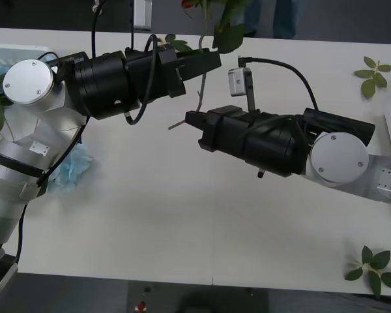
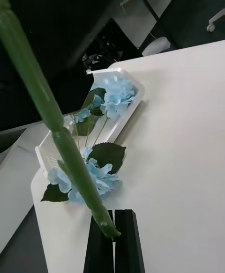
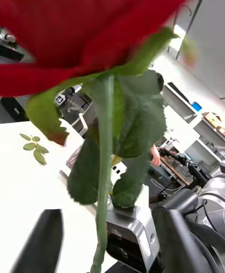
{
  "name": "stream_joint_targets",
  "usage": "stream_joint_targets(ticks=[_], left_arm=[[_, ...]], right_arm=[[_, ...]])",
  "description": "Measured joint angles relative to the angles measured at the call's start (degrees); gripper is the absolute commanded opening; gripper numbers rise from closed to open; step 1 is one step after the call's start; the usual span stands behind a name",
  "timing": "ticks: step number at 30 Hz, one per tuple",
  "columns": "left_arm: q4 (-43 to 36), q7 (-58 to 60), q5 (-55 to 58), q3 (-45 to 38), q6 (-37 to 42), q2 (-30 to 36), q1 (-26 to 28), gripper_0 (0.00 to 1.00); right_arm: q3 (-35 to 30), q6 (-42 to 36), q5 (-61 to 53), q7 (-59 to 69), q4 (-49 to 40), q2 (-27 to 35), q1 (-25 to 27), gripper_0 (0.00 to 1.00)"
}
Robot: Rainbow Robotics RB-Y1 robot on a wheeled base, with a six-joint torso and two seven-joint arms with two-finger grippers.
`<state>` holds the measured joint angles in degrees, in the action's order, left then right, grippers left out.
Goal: Put the red flowers into the right box and the blue flowers into the left box
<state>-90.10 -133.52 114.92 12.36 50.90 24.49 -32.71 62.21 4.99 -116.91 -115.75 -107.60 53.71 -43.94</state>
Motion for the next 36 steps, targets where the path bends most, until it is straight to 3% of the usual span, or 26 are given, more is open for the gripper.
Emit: stream_joint_targets(ticks=[9, 16, 23, 30, 36], left_arm=[[0.0, 0.0, 0.8, 0.0, 0.0, 0.0, 0.0, 1.0], [0.0, 0.0, 1.3, 0.0, 0.0, 0.0, 0.0, 1.0], [-1.5, 0.0, 5.1, -1.6, 0.0, 1.3, 0.0, 1.0], [-2.1, 0.0, 7.9, -1.9, 0.0, 9.0, 0.0, 1.0], [-2.1, 0.0, 9.7, -1.9, 1.2, 17.6, 0.7, 1.0]], right_arm=[[0.0, 1.3, -0.2, 0.0, -0.4, 2.6, -2.9, 0.0], [0.0, 1.9, -1.2, 3.7, -5.3, 16.2, -9.4, 0.0], [0.0, 1.0, -1.2, 8.8, -9.9, 32.1, -10.4, 0.0], [0.0, -11.8, -2.2, 9.2, -8.5, 48.2, -10.4, 0.0], [0.0, -30.2, -2.2, 10.0, -0.1, 56.4, -10.4, 0.0]])
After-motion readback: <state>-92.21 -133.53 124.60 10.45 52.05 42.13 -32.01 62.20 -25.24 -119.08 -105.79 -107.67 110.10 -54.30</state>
